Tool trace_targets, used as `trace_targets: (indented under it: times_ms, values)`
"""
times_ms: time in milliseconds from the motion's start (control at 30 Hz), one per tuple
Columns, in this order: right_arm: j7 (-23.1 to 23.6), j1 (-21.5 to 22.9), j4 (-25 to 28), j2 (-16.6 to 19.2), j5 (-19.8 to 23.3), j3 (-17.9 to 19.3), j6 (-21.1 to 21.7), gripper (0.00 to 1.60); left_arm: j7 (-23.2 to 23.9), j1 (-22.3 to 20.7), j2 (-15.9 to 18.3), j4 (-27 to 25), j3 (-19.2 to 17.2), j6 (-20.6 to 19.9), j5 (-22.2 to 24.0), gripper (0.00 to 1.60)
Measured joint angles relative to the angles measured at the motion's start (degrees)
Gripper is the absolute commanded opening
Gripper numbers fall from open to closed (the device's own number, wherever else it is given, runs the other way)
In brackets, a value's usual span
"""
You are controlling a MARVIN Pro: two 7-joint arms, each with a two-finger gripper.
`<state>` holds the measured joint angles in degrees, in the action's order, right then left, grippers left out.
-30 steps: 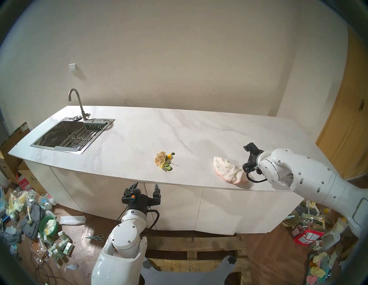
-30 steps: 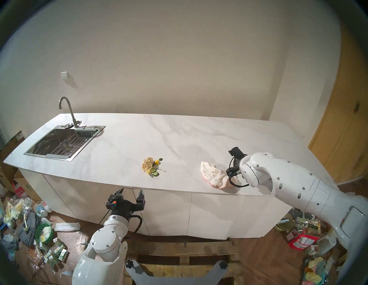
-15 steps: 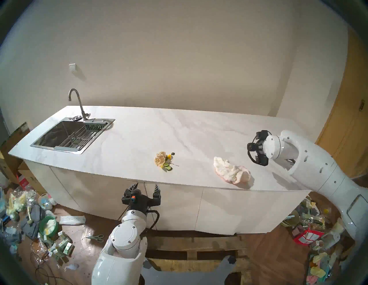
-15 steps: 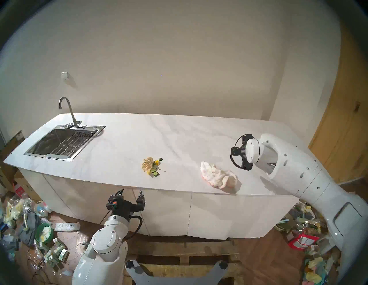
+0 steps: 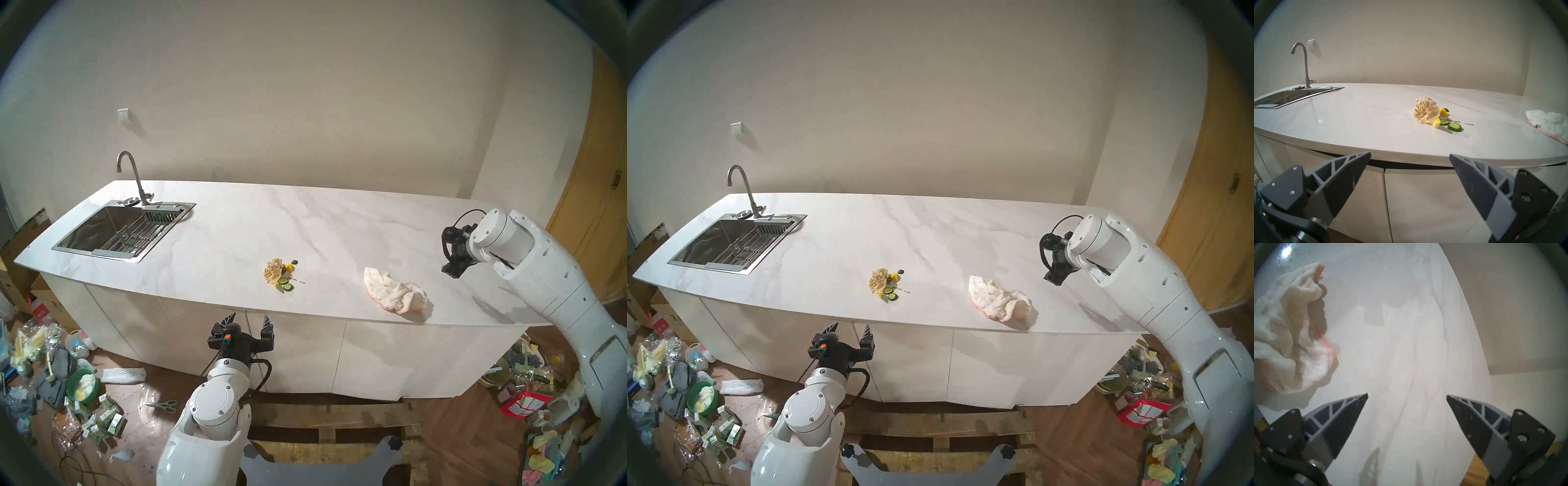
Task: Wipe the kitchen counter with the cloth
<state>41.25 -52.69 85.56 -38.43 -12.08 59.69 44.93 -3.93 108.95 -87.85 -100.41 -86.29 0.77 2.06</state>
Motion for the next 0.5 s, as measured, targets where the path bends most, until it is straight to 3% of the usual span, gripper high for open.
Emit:
trace_targets:
  times_ms: [500]
  values:
    - [-4.7,-6.3,-2.2,-4.2,13.9,14.7,1.6,1.6,-0.1,-0.2,0.0,0.0,0.0,0.0,0.0,1.6]
